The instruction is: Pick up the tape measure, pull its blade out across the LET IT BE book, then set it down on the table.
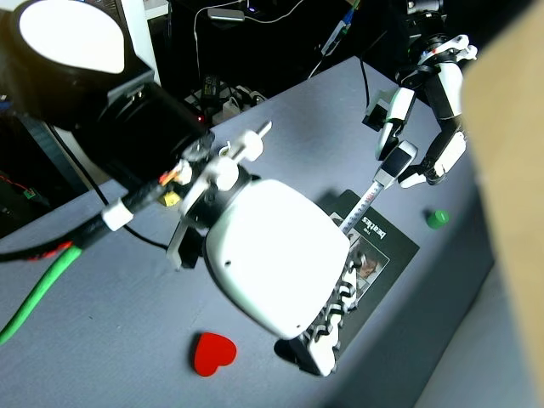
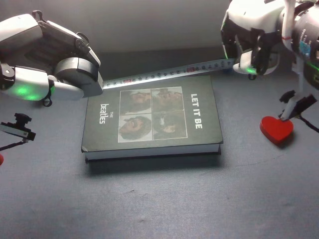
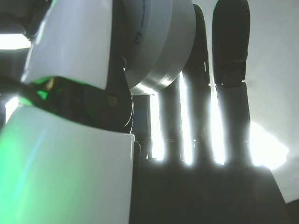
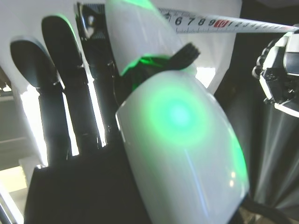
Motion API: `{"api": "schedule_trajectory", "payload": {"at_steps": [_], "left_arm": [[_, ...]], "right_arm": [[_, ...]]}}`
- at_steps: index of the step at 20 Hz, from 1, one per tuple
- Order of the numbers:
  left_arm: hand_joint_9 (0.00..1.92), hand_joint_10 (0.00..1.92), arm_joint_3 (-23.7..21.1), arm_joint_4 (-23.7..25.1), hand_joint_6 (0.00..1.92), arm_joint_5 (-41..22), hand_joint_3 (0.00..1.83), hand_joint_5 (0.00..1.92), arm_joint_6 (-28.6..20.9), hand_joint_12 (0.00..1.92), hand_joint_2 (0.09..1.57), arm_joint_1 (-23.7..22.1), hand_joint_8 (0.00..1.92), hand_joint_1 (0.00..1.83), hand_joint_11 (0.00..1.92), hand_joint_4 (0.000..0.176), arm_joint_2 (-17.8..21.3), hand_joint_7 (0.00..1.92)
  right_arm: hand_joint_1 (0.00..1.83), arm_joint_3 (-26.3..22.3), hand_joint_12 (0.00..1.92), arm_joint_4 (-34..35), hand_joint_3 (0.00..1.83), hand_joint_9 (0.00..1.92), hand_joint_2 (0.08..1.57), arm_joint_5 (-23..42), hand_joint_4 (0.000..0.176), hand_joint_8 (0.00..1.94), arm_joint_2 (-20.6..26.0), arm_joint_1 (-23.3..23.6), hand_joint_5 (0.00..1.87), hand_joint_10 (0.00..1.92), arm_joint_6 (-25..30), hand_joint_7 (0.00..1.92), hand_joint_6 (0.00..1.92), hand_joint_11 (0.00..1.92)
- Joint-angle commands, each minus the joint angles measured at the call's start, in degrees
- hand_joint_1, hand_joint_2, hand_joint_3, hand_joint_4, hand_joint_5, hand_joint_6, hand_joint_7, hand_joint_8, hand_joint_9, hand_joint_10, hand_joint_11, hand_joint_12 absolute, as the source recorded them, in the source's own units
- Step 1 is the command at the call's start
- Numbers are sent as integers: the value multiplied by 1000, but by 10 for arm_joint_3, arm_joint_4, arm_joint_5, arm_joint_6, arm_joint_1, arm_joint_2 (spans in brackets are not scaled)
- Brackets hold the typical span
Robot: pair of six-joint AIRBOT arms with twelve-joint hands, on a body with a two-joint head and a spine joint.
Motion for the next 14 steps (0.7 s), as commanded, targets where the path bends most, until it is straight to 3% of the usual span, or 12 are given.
{"api": "schedule_trajectory", "payload": {"at_steps": [1,4,7,8,9,11,12,13,14], "left_arm": [[965,1238,7,-11,790,-52,0,948,1,1017,1111,-4,1030,1378,930,0,6,943],[1057,1149,7,-11,656,-53,1,1024,1,1010,1079,-4,934,1383,994,0,6,1007],[1008,1189,7,-11,708,-53,1,1014,1,993,1096,-4,1001,1380,978,0,6,942],[1021,890,7,-11,741,-53,1,1035,1,992,1096,-4,1060,1271,972,0,6,1000],[1069,723,7,-11,753,-53,0,1030,1,978,1096,-4,1060,1252,979,0,5,1024],[1110,614,7,-11,769,-53,0,1007,1,965,1094,-4,1037,1255,973,0,5,1055],[1114,607,7,-11,779,-53,0,1005,1,964,1095,-3,1033,1253,971,0,5,1055],[1077,1028,7,-11,652,-53,2,1037,1,977,1077,-3,938,1359,970,0,5,1028],[1070,1114,7,-11,626,-53,2,1041,1,981,1073,-3,919,1380,971,0,5,1023]], "right_arm": [[1242,10,1524,-53,1,816,1167,-34,0,1176,14,3,776,1101,-13,995,1110,660],[1240,20,1525,-53,0,820,1171,-16,0,1181,25,2,765,1103,-13,991,1125,659],[1236,32,1529,-53,1,802,1177,-1,0,1196,35,1,749,1104,-13,977,1153,648],[1236,36,1529,-53,1,801,1178,3,0,1200,38,1,747,1105,-13,977,1155,648],[1237,40,1529,-53,1,807,1179,7,0,1201,41,0,746,1109,-13,977,1154,646],[1237,45,1530,-55,1,816,1180,14,0,1197,46,-2,741,1114,-14,980,1159,644],[1236,47,1530,-56,1,817,1179,16,0,1197,49,-1,741,1115,-14,980,1159,644],[1238,50,1528,-56,0,825,1176,19,0,1184,50,-2,751,1112,-14,987,1151,658],[1239,52,1524,-56,0,827,1175,19,0,1183,51,-2,755,1110,-14,988,1145,651]]}}
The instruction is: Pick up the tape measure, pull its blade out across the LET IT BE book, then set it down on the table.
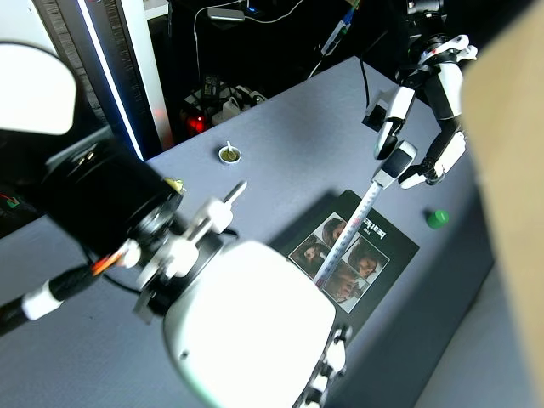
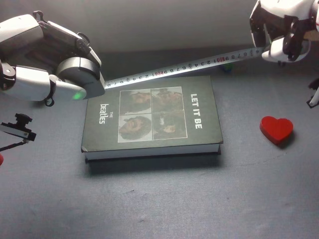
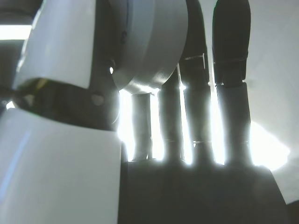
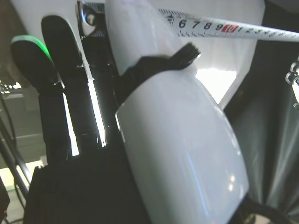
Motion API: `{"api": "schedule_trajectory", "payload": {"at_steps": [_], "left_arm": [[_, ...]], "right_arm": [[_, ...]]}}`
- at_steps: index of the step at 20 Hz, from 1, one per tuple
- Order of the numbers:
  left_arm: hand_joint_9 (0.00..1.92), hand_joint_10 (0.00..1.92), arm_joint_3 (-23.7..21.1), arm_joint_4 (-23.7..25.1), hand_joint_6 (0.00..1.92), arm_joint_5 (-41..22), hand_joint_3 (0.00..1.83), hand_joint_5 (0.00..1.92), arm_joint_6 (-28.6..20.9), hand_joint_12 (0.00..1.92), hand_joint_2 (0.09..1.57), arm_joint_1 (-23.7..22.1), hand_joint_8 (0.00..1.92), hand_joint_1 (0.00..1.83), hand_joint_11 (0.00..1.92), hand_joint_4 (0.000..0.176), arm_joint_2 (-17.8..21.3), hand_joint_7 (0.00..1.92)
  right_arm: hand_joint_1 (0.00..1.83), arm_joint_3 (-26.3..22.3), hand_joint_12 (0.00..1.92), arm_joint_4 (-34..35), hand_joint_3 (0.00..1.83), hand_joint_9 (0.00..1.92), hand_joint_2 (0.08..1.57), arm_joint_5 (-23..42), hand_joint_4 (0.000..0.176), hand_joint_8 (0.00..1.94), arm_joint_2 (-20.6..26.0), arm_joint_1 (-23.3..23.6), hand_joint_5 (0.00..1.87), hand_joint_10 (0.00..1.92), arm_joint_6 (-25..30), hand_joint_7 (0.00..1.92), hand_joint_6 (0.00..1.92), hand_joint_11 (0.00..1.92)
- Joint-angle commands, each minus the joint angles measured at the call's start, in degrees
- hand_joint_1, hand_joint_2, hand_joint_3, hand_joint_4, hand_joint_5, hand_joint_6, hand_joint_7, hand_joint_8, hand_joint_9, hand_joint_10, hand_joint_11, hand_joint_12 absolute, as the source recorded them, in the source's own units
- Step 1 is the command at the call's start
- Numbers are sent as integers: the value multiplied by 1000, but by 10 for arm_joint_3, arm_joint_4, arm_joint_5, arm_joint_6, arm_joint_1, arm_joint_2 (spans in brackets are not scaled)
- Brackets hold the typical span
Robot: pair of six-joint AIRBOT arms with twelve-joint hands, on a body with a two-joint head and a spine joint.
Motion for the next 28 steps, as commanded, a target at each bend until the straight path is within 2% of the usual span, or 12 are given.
{"api": "schedule_trajectory", "payload": {"at_steps": [1,2,3,4,6,7,8,13,17,21,23,28], "left_arm": [[1075,1124,7,-12,599,-52,0,1050,1,984,1070,-3,903,1387,976,0,6,1034],[1078,1125,6,-12,567,-52,0,1066,1,984,1067,-3,900,1389,981,0,6,1037],[1063,852,6,-12,677,-52,4,1054,1,973,1079,-3,996,1283,981,0,6,1056],[1097,705,6,-12,711,-52,3,1045,1,967,1085,-3,1024,1260,986,0,6,1055],[1133,606,6,-12,745,-52,2,1028,1,956,1089,-3,1032,1254,989,0,6,1054],[1112,986,6,-12,597,-52,0,1057,1,957,1067,-4,897,1365,994,0,6,1055],[1087,1093,6,-12,610,-52,3,1043,1,967,1068,-4,899,1384,985,0,6,1038],[1066,1134,6,-12,608,-52,1,1047,1,978,1071,-1,913,1387,989,0,6,1027],[1087,1106,6,-12,653,-54,1,1015,1,965,1070,-2,889,1390,971,0,6,1041],[1078,1111,6,-9,655,-54,1,1037,1,973,1070,-3,891,1384,981,0,6,1028],[996,1198,7,-9,802,-54,0,950,1,991,1104,-2,995,1380,963,0,6,955],[990,1206,7,-7,813,-56,0,944,1,998,1107,-1,1005,1379,960,0,6,948]], "right_arm": [[1239,8,1519,-50,0,827,1174,-43,0,1183,12,2,755,1110,-12,988,1144,638],[1239,8,1518,-50,0,827,1174,-42,0,1183,12,3,756,1109,-12,988,1143,627],[1239,8,1521,-50,0,827,1174,-42,0,1183,12,4,756,1108,-12,988,1142,626],[1239,8,1532,-50,0,826,1174,-41,0,1183,12,5,757,1108,-12,988,1141,648],[1239,9,1537,-52,0,826,1173,-41,0,1183,12,5,759,1108,-12,988,1140,658],[1238,9,1531,-53,0,826,1168,-41,0,1172,11,4,776,1109,-12,993,1124,666],[1239,10,1529,-55,0,832,1167,-41,0,1170,11,4,780,1112,-12,995,1118,674],[1236,24,1527,-61,1,832,1182,-42,0,1203,8,5,734,1115,-10,978,1161,657],[1244,20,1526,-61,0,826,1164,-41,0,1162,8,3,783,1108,-10,1003,1112,665],[1235,6,1554,-61,1,797,1179,-41,0,1205,9,0,748,1124,-6,974,1156,637],[1232,-9,1542,-61,0,782,1179,-42,0,1203,9,-10,752,1122,-7,972,1157,650],[1208,-33,1491,-61,0,797,1177,-44,0,1160,8,-26,774,1043,-13,961,1185,667]]}}
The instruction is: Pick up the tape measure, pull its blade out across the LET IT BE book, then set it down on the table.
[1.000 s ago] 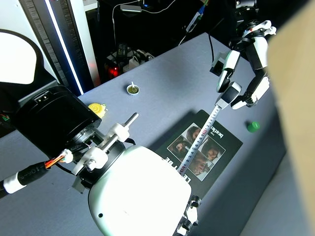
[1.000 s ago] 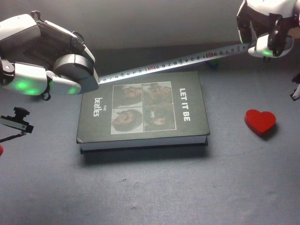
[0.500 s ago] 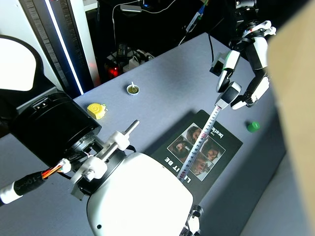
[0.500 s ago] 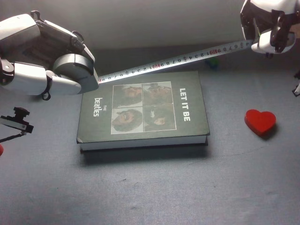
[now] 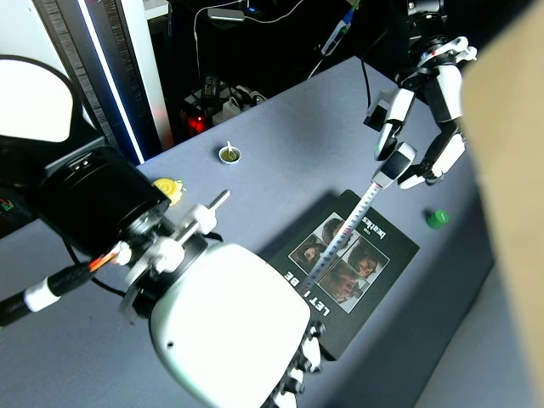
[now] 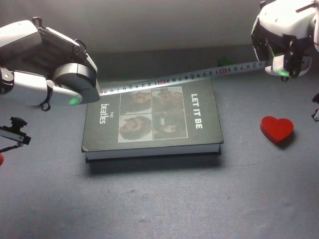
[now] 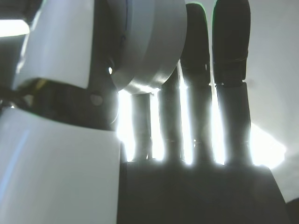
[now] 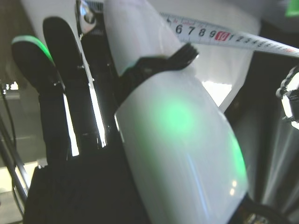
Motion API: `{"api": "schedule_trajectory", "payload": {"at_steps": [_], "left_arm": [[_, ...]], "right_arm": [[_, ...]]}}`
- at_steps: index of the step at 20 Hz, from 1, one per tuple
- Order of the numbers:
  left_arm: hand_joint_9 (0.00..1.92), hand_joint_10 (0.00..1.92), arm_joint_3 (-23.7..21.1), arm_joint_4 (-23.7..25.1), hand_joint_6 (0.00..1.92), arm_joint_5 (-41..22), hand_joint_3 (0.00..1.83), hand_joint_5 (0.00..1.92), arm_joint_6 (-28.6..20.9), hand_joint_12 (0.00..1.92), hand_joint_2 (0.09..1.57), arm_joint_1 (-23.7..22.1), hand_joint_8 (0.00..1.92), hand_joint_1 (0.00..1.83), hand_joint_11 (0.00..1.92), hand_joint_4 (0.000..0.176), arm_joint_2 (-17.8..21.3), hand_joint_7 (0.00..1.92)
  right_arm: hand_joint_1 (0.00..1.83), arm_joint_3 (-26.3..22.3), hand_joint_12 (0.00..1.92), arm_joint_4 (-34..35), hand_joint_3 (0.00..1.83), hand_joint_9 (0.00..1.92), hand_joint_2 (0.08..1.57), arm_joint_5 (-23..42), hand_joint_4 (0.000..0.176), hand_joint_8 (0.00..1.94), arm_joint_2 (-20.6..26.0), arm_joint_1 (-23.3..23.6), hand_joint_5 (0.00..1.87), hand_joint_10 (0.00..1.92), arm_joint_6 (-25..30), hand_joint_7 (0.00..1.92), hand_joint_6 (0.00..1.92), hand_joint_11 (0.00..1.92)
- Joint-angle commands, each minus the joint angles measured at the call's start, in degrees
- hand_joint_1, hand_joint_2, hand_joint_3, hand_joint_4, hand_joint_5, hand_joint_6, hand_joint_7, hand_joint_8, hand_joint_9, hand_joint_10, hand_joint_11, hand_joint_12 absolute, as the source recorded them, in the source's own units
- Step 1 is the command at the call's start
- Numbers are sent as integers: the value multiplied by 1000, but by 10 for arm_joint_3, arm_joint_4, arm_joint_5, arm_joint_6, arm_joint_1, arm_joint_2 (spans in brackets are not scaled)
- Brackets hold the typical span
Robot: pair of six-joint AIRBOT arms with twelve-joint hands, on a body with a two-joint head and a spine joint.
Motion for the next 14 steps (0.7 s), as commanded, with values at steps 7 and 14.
{"api": "schedule_trajectory", "payload": {"at_steps": [7,14], "left_arm": [[986,1210,5,-17,803,-69,1,949,-6,998,1107,-5,1010,1379,948,0,6,945],[1055,1150,28,50,677,-68,0,1021,-75,1015,1080,17,927,1380,957,0,-2,1004]], "right_arm": [[734,-1,1019,-37,0,537,1151,-20,0,5,5,6,492,62,-6,595,3,155],[299,-32,35,-37,0,0,1080,-13,0,0,20,14,0,0,-12,0,0,0]]}}
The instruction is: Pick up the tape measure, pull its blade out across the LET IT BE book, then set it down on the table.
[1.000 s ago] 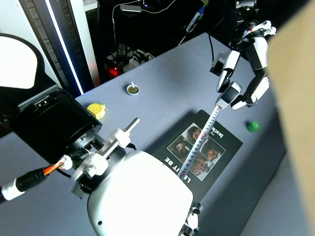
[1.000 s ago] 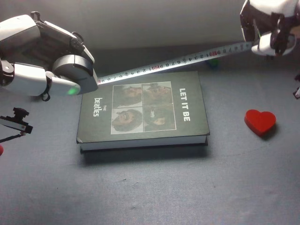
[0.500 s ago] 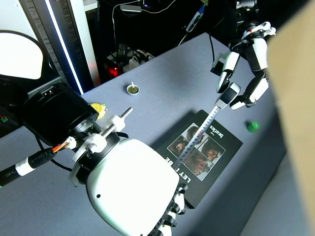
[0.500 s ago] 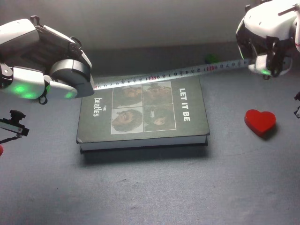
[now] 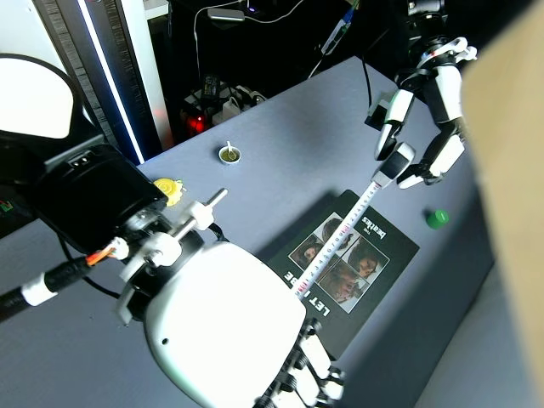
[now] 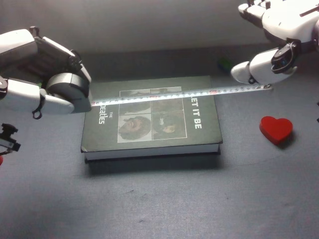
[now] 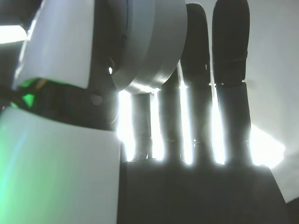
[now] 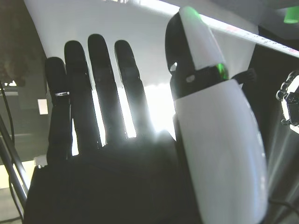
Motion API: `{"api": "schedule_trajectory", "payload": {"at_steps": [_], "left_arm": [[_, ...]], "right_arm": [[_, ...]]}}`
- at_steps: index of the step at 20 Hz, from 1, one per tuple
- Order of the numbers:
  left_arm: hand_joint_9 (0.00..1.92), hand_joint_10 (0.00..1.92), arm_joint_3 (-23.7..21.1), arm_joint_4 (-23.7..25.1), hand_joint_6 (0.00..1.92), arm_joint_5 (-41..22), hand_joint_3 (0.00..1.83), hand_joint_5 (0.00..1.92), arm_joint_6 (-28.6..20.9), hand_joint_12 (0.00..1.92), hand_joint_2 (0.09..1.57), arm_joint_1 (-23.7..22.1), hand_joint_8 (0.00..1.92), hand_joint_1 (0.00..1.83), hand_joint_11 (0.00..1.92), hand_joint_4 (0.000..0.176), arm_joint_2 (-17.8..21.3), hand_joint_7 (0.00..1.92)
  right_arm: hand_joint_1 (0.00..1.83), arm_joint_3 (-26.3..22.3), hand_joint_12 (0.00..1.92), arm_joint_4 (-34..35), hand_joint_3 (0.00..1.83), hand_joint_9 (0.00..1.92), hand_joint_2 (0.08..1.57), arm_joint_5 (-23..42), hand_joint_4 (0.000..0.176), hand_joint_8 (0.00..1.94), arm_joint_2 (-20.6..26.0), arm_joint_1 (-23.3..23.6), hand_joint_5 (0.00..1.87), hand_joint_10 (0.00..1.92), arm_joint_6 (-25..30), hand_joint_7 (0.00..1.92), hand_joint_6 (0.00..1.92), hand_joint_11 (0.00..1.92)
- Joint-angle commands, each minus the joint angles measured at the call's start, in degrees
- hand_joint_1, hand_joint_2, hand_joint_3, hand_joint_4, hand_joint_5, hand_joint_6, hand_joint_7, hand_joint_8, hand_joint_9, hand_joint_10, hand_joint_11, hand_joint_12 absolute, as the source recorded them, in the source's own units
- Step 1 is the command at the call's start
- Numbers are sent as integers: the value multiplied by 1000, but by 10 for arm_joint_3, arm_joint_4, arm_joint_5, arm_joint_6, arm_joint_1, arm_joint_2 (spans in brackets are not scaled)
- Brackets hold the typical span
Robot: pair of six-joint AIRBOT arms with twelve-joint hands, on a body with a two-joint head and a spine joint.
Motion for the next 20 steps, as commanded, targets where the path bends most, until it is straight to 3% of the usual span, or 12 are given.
{"api": "schedule_trajectory", "payload": {"at_steps": [1,2,3,4,8,10,12,13,15,19,20], "left_arm": [[1055,1150,6,-19,677,-66,0,1021,-11,1015,1080,-3,927,1380,957,0,-1,1004],[1066,1139,9,-19,688,-66,1,1002,-11,1017,1079,-3,915,1384,968,0,-1,1018],[1066,1139,16,-19,688,-69,1,1002,-14,1017,1079,1,915,1384,968,0,-4,1018],[1063,1144,21,-19,670,-69,0,1010,-16,1014,1079,5,928,1384,974,0,-5,1013],[1062,1143,77,-19,665,-99,0,1021,-43,1010,1079,33,930,1382,972,0,-33,1008],[1096,674,114,-19,801,-122,0,1007,-63,979,1102,50,1053,1244,978,0,-54,1028],[1114,624,146,-19,798,-137,3,1010,-71,973,1098,61,1054,1243,976,0,-70,1028],[1064,1121,161,-15,659,-145,0,1032,-80,986,1081,67,946,1374,969,0,-78,994],[1057,1147,200,17,650,-174,0,1043,-110,988,1081,81,948,1378,967,0,-97,986],[1054,1151,231,41,642,-192,0,1047,-127,989,1081,97,950,1378,968,0,-111,984],[1004,1197,236,44,717,-194,2,1013,-127,991,1098,99,1016,1378,959,0,-114,926]], "right_arm": [[299,-6,35,-38,0,0,1080,-8,0,0,6,10,0,0,1,0,0,0],[187,-10,19,-38,0,0,1060,-9,0,0,7,12,0,0,2,0,0,0],[187,-19,19,-38,0,0,1060,-12,0,0,9,15,0,0,5,0,0,0],[12,-26,15,-38,0,0,1041,-13,0,0,11,17,0,0,11,0,0,0],[0,-53,23,-38,0,0,1038,-17,0,0,10,20,0,0,34,0,0,13],[0,-65,38,-43,0,0,1049,-25,0,0,5,15,0,0,50,0,0,42],[0,-73,38,-72,0,0,1051,-33,0,0,-2,3,0,0,82,0,0,38],[0,-76,34,-85,1,0,1057,-37,0,0,-7,-1,0,0,94,0,0,23],[0,-78,33,-95,2,0,1058,-35,0,0,-14,-11,0,0,114,0,0,17],[0,-78,48,-96,1,0,1058,-36,0,2,-27,-23,0,0,115,5,0,40],[0,-78,49,-99,1,0,1058,-36,0,2,-28,-25,0,0,116,5,0,38]]}}
